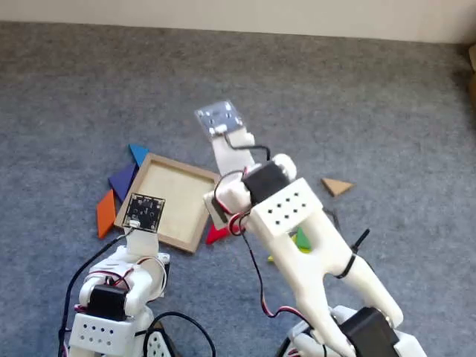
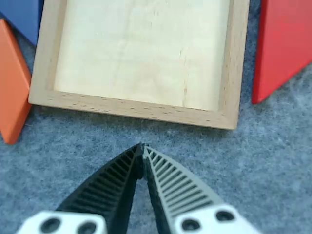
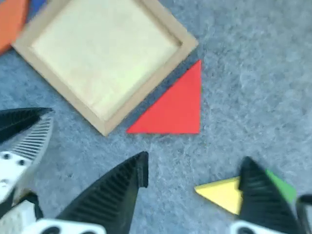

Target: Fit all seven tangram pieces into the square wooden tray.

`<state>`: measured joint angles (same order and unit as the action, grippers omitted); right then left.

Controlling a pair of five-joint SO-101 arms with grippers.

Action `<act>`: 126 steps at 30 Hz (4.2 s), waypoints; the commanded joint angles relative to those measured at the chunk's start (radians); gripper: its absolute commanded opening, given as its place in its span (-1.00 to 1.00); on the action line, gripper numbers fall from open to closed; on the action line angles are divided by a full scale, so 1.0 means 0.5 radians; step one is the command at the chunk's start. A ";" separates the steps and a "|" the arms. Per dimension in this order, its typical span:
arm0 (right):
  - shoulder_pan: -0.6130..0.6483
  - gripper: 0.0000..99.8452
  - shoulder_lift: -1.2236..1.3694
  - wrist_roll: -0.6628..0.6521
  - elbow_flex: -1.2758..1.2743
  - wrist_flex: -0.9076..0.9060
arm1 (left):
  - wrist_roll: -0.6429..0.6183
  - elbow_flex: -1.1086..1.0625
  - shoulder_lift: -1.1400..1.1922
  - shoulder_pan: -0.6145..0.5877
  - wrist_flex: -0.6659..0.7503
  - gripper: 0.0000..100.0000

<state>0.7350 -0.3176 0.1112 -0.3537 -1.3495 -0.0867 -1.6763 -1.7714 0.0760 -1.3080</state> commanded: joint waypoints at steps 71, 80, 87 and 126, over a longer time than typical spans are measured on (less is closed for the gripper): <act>-0.091 -0.52 1.201 0.779 0.222 0.428 | 0.015 -0.038 -0.087 -0.020 -0.012 -0.98; -0.189 -0.66 0.744 0.598 0.103 0.400 | 0.015 -0.038 -0.087 -0.020 -0.012 -0.98; -0.192 -0.66 0.578 0.531 0.032 0.382 | 0.015 -0.038 -0.087 -0.020 -0.012 -0.98; -0.621 -0.67 -0.124 0.350 -0.351 0.450 | 0.015 0.339 -0.087 -0.091 -0.120 -0.98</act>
<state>0.4388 -0.3222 0.2969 -0.5071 -1.1991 -0.0882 -1.6349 -1.7714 0.0760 -1.3295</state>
